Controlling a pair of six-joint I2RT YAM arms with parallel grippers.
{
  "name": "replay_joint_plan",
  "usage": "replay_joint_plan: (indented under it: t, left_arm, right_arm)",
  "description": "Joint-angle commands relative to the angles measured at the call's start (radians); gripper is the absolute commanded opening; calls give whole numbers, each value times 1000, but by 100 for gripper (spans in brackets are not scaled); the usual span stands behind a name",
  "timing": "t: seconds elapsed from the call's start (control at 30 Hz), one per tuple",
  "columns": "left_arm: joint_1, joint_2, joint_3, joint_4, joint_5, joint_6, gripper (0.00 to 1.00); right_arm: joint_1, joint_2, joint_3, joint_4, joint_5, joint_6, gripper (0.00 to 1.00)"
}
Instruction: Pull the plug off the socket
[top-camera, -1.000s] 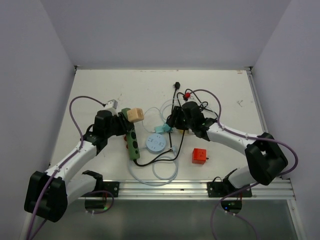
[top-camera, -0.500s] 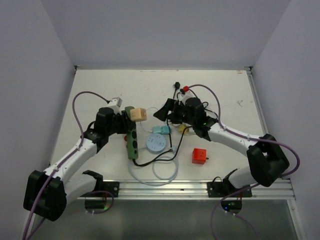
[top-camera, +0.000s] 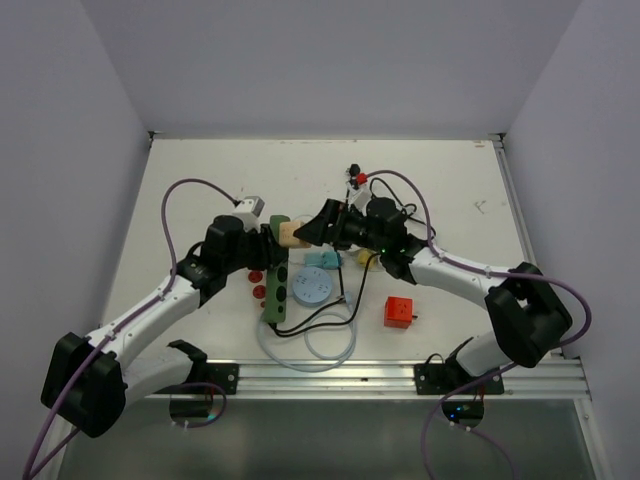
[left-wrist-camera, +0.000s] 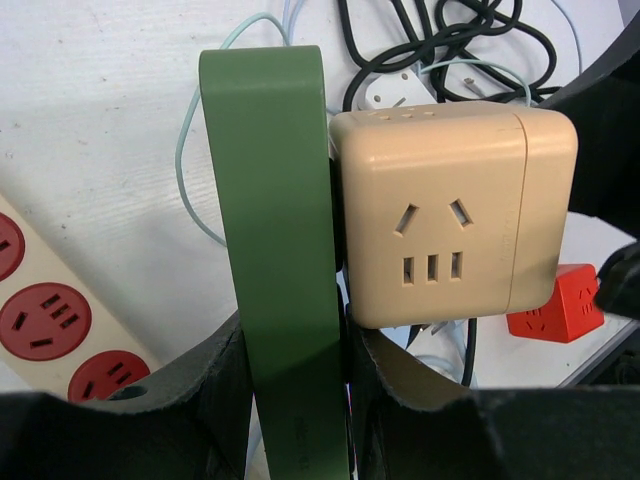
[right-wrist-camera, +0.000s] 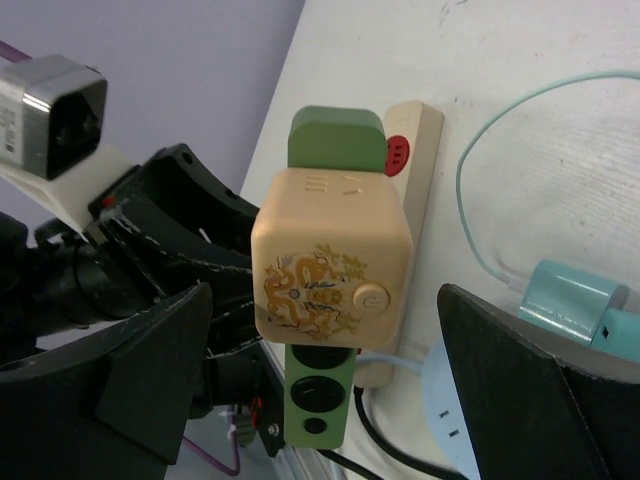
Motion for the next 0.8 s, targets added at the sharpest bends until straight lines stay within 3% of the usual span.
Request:
replay_joint_plan:
  t: [0.0, 0.17, 0.37, 0.6, 0.7, 0.77]
  left_arm:
    - [-5, -6, 69, 87, 16, 10, 0]
    - [-10, -6, 75, 97, 42, 2, 0]
    - [-13, -21, 60, 143, 97, 1, 0]
    - [-19, -9, 58, 150, 125, 27, 0]
    - [-20, 12, 60, 138, 131, 48, 0]
    - [-25, 20, 60, 123, 110, 56, 0]
  right_arm:
    - [30, -2, 52, -64, 52, -54, 99]
    - [43, 8, 30, 2, 49, -40, 96]
    - [52, 50, 59, 42, 20, -15, 79]
    - [69, 47, 77, 14, 42, -34, 67]
    - [75, 28, 72, -18, 81, -61, 56]
    - [73, 21, 71, -41, 102, -69, 38]
